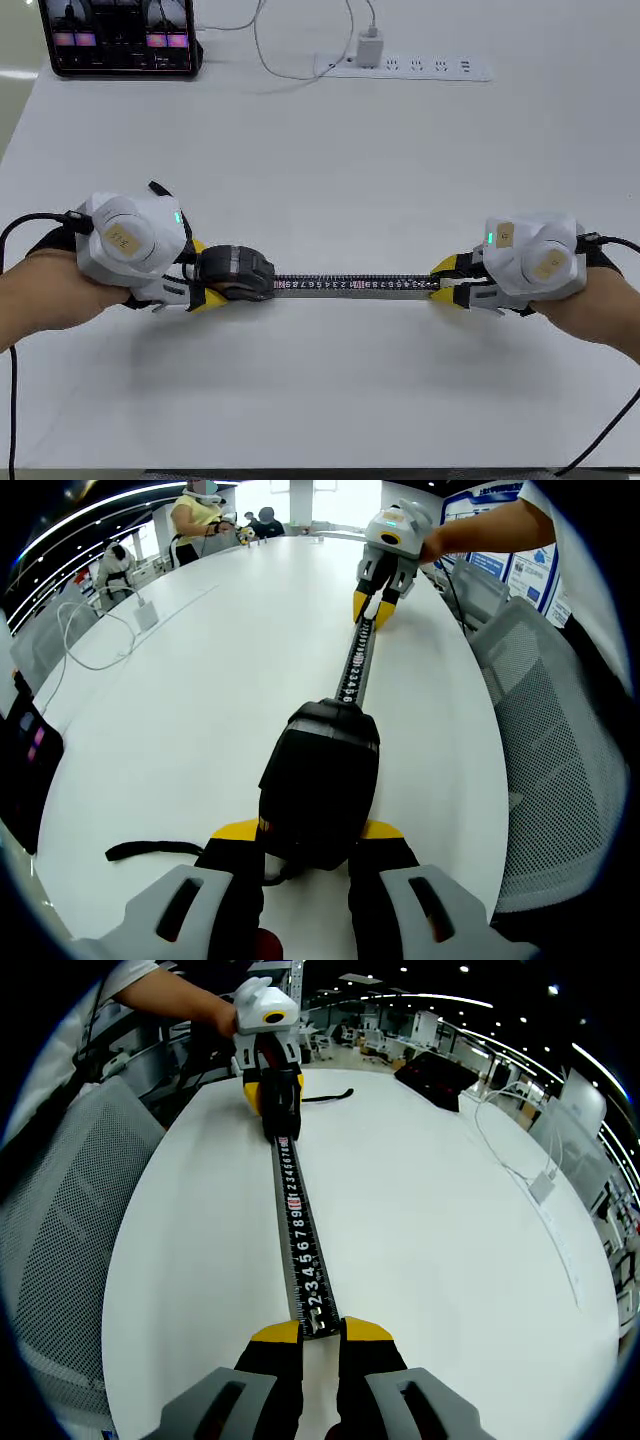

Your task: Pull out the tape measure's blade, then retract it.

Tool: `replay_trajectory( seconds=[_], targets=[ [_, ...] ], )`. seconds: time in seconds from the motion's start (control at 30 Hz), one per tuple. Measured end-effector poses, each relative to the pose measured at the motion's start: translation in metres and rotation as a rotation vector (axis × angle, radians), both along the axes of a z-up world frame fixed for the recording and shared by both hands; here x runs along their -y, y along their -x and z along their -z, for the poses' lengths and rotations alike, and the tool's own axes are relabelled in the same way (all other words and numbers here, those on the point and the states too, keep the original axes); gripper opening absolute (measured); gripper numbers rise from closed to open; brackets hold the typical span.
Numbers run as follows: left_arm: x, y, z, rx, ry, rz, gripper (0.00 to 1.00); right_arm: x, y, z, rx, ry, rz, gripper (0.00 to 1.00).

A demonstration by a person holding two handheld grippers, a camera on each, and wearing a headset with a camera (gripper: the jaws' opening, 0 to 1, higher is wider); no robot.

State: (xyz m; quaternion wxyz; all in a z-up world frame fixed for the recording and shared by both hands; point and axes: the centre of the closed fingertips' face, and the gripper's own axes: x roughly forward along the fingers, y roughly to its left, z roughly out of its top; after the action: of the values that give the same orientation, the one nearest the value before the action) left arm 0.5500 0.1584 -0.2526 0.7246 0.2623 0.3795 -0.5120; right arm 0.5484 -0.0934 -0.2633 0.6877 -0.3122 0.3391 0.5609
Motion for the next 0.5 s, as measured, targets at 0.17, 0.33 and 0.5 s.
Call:
replay_trajectory(
  seconds=[0.17,0.33,0.5],
  targets=[
    [0.0,0.0,0.0,0.0,0.0,0.0,0.27,0.005,0.0,-0.001,0.0,0.008,0.005,0.08],
    [0.0,0.0,0.0,0.0,-0.001,0.0,0.27,0.01,0.0,-0.001,0.0,0.015,0.009,0.08],
    [0.0,0.0,0.0,0.0,0.0,0.001,0.27,0.016,-0.001,-0.001,0.002,0.022,0.013,0.08]
  ],
)
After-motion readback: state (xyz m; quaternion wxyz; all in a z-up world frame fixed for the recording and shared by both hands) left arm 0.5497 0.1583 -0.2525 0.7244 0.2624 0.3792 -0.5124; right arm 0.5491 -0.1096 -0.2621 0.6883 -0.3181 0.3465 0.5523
